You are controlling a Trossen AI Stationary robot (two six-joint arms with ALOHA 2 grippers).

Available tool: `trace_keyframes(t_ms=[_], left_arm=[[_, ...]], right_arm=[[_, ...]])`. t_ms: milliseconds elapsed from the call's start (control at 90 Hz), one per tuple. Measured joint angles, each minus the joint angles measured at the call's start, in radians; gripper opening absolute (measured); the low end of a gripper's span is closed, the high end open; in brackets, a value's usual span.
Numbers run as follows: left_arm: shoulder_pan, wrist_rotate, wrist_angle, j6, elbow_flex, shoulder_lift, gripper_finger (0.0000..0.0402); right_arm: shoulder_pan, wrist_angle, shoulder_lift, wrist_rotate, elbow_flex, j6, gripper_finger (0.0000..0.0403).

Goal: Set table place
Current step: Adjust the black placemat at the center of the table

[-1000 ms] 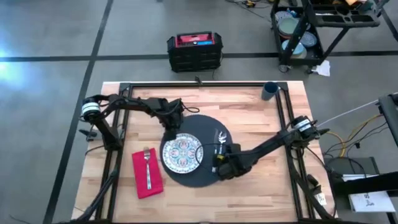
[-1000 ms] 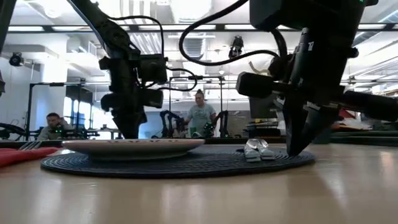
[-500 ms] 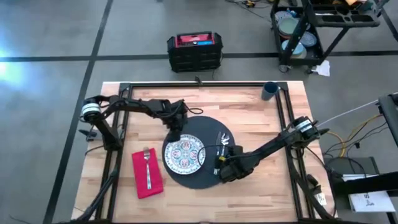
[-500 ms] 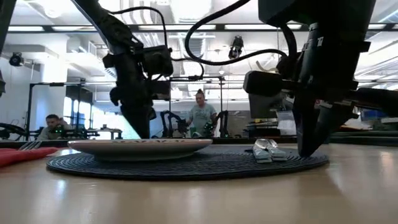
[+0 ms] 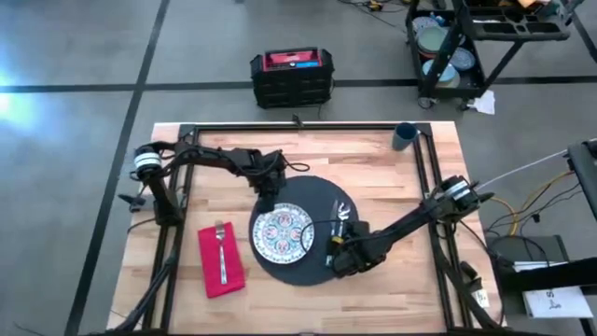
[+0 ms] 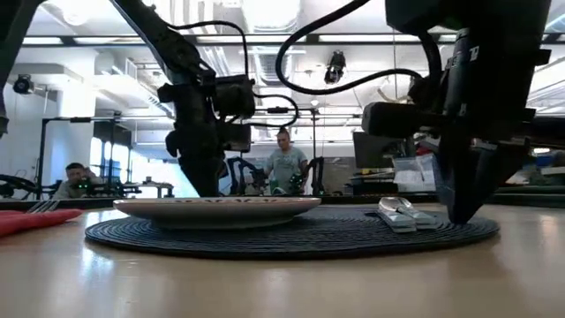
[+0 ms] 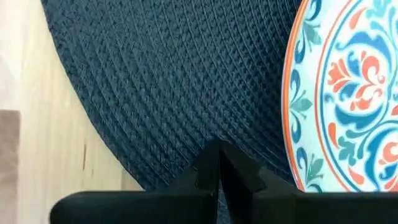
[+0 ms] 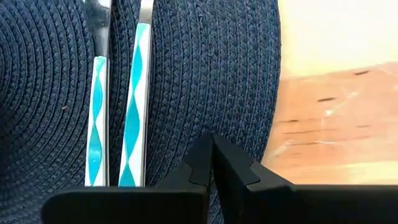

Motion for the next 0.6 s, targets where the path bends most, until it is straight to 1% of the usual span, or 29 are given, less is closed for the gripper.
trace_keyframes(t_ms=[289,389,600], left_arm=[[-0.001,-0.004,0.012,0.002,0.002,-0.01,0.0],[0.0,-0.021,0.012,-0.002,0.017,-0.012,0.0],[0.0,-0.019,-0.009,-0.002,0.065,-0.015,0.0]], right_arm=[[0.013,-0.015,-0.003,-0.017,0.0,0.016,0.0],[0.013,-0.019,-0.007,-0.032,0.0,0.015,0.0],[0.013,-0.02,-0.008,-0.034,-0.001,0.008,0.0]])
